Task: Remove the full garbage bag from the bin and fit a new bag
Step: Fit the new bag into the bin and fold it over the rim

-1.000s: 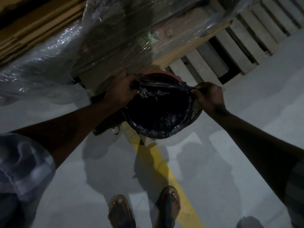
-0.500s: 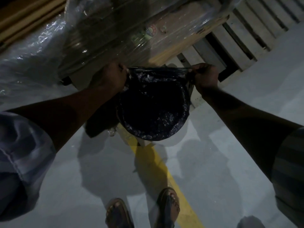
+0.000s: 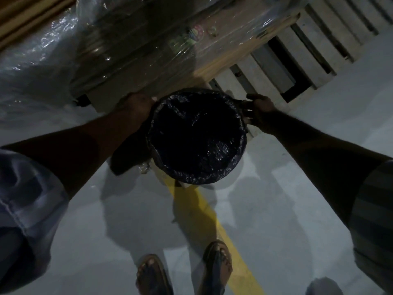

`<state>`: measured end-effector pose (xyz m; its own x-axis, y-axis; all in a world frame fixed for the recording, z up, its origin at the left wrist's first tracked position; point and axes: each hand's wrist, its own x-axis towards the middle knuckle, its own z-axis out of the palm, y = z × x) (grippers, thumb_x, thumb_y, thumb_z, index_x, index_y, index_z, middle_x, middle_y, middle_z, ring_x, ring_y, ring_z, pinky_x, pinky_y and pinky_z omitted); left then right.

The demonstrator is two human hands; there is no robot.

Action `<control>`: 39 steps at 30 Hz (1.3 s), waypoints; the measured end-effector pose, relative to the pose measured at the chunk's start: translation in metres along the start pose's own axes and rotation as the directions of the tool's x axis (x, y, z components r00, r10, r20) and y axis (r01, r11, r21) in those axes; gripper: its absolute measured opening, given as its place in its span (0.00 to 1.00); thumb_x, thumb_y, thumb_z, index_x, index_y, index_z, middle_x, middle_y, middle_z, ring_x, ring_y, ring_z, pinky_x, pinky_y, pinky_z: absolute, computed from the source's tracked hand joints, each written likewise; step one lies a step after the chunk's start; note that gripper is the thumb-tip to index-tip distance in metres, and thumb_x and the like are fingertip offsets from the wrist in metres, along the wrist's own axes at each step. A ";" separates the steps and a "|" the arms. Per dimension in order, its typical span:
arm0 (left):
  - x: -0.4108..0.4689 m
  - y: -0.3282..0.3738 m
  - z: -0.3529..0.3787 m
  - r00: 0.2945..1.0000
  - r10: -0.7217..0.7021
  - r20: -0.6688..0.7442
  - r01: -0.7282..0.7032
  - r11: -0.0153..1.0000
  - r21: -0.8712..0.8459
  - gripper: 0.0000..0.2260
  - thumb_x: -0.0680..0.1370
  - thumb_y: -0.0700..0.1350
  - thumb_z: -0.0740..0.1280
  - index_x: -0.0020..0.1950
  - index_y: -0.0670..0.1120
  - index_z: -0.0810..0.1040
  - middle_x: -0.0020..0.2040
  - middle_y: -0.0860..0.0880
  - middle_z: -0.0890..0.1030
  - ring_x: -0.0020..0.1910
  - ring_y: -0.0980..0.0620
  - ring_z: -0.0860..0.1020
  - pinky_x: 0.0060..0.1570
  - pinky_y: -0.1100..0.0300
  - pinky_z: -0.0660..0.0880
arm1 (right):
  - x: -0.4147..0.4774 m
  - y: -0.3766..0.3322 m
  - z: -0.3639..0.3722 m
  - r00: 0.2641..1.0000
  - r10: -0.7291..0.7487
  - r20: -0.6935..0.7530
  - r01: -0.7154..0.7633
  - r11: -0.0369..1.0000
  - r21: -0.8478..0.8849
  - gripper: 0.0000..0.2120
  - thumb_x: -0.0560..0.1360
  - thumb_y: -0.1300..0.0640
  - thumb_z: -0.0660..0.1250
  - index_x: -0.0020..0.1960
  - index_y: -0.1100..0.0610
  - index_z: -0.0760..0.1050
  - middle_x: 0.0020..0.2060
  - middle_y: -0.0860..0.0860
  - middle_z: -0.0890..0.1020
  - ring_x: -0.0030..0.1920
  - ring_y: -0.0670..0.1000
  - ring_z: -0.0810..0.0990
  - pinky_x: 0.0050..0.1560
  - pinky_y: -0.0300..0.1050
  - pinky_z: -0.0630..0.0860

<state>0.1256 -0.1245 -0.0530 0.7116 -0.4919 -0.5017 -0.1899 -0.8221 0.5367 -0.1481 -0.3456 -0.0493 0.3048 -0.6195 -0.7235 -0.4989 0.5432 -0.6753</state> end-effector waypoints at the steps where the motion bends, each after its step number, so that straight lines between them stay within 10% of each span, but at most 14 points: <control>1: -0.006 0.002 0.001 0.998 0.009 -0.063 -0.008 1.000 0.004 0.24 0.83 0.60 0.64 0.67 0.42 0.81 0.69 0.36 0.81 0.67 0.36 0.79 0.71 0.46 0.74 | -0.002 0.001 -0.001 1.000 -0.020 -0.023 0.019 0.999 -0.042 0.24 0.84 0.64 0.63 0.79 0.61 0.64 0.60 0.62 0.82 0.47 0.57 0.84 0.41 0.49 0.82; 3: -0.022 0.008 0.001 0.965 0.102 -0.242 -0.055 0.979 0.196 0.26 0.83 0.62 0.60 0.63 0.43 0.83 0.65 0.36 0.82 0.64 0.35 0.80 0.67 0.44 0.75 | -0.010 0.001 -0.001 0.963 -0.197 -0.183 0.139 0.947 -0.291 0.19 0.83 0.62 0.65 0.74 0.61 0.72 0.58 0.60 0.84 0.46 0.55 0.85 0.44 0.46 0.83; 5: -0.041 0.015 0.006 0.835 0.401 -0.376 -0.204 0.861 0.465 0.22 0.83 0.59 0.60 0.58 0.43 0.82 0.60 0.36 0.81 0.60 0.35 0.79 0.62 0.44 0.72 | -0.026 0.001 0.000 0.766 -0.554 -0.326 0.278 0.743 -0.609 0.14 0.82 0.61 0.65 0.66 0.54 0.79 0.57 0.52 0.86 0.47 0.46 0.83 0.42 0.32 0.76; 9: -0.072 0.032 0.035 0.495 0.868 0.044 -0.720 0.381 0.580 0.09 0.80 0.47 0.65 0.49 0.43 0.81 0.49 0.39 0.80 0.50 0.37 0.79 0.49 0.44 0.73 | -0.073 0.010 0.044 0.463 -0.881 0.101 0.679 0.279 -0.679 0.12 0.79 0.59 0.62 0.57 0.53 0.82 0.53 0.50 0.85 0.53 0.49 0.81 0.54 0.42 0.75; 12: -0.073 0.040 0.066 0.663 0.551 0.508 -0.742 0.386 0.548 0.13 0.81 0.41 0.63 0.64 0.39 0.79 0.60 0.36 0.82 0.58 0.34 0.82 0.56 0.43 0.80 | -0.083 0.035 0.088 0.654 -0.634 0.412 0.662 0.216 -0.717 0.13 0.74 0.59 0.62 0.54 0.53 0.82 0.52 0.54 0.85 0.54 0.57 0.83 0.54 0.48 0.77; 15: -0.060 0.030 0.085 0.685 0.245 0.686 -0.727 0.296 0.619 0.18 0.87 0.45 0.58 0.75 0.42 0.72 0.71 0.39 0.77 0.69 0.38 0.78 0.70 0.43 0.74 | -0.062 0.053 0.103 0.837 -0.341 0.428 0.507 0.188 -0.841 0.14 0.73 0.60 0.66 0.58 0.54 0.81 0.56 0.58 0.84 0.55 0.64 0.84 0.53 0.53 0.81; 19: -0.042 0.017 0.097 0.625 0.411 0.664 -0.719 -0.026 0.694 0.13 0.82 0.48 0.68 0.63 0.45 0.84 0.62 0.42 0.85 0.64 0.44 0.82 0.68 0.50 0.76 | -0.026 0.068 0.112 0.884 -0.167 0.437 0.458 0.114 -0.882 0.17 0.75 0.58 0.70 0.63 0.54 0.79 0.62 0.58 0.81 0.62 0.62 0.81 0.59 0.53 0.79; 24: -0.024 0.030 0.106 0.748 -0.174 0.641 -0.645 0.040 0.763 0.36 0.83 0.55 0.68 0.86 0.45 0.55 0.85 0.42 0.59 0.83 0.38 0.59 0.79 0.38 0.62 | 0.008 0.100 0.110 0.875 -0.065 0.480 0.449 -0.260 -0.855 0.32 0.74 0.45 0.72 0.75 0.54 0.70 0.72 0.61 0.70 0.72 0.66 0.69 0.72 0.59 0.66; 27: -0.025 0.032 0.111 0.767 -0.136 0.627 -0.634 -0.012 0.773 0.39 0.84 0.58 0.65 0.86 0.43 0.48 0.86 0.40 0.52 0.85 0.38 0.54 0.81 0.38 0.57 | 0.018 0.104 0.104 0.854 -0.062 0.516 0.474 -0.316 -0.822 0.35 0.72 0.43 0.72 0.75 0.57 0.69 0.70 0.64 0.72 0.70 0.67 0.69 0.72 0.60 0.65; 32: -0.027 0.038 0.096 0.715 0.097 0.692 -0.683 -0.112 0.722 0.27 0.83 0.57 0.63 0.80 0.49 0.67 0.81 0.43 0.66 0.81 0.38 0.62 0.79 0.42 0.59 | 0.007 0.081 0.106 0.864 -0.010 0.503 0.495 -0.158 -0.854 0.26 0.77 0.47 0.70 0.71 0.59 0.73 0.69 0.62 0.76 0.69 0.65 0.74 0.71 0.57 0.72; 39: -0.045 0.063 0.037 0.684 0.482 0.548 -0.729 0.463 0.503 0.11 0.77 0.48 0.65 0.54 0.45 0.83 0.54 0.38 0.85 0.54 0.37 0.84 0.53 0.48 0.81 | -0.059 0.009 0.082 0.746 -0.508 0.431 0.538 0.077 -0.840 0.13 0.78 0.53 0.64 0.59 0.53 0.82 0.57 0.56 0.85 0.57 0.60 0.84 0.57 0.54 0.81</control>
<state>0.0567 -0.1646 -0.0216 0.0247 -0.8895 -0.4564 -0.9475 -0.1663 0.2730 -0.1038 -0.2572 -0.0247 0.8306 -0.4934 -0.2582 -0.5555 -0.7673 -0.3204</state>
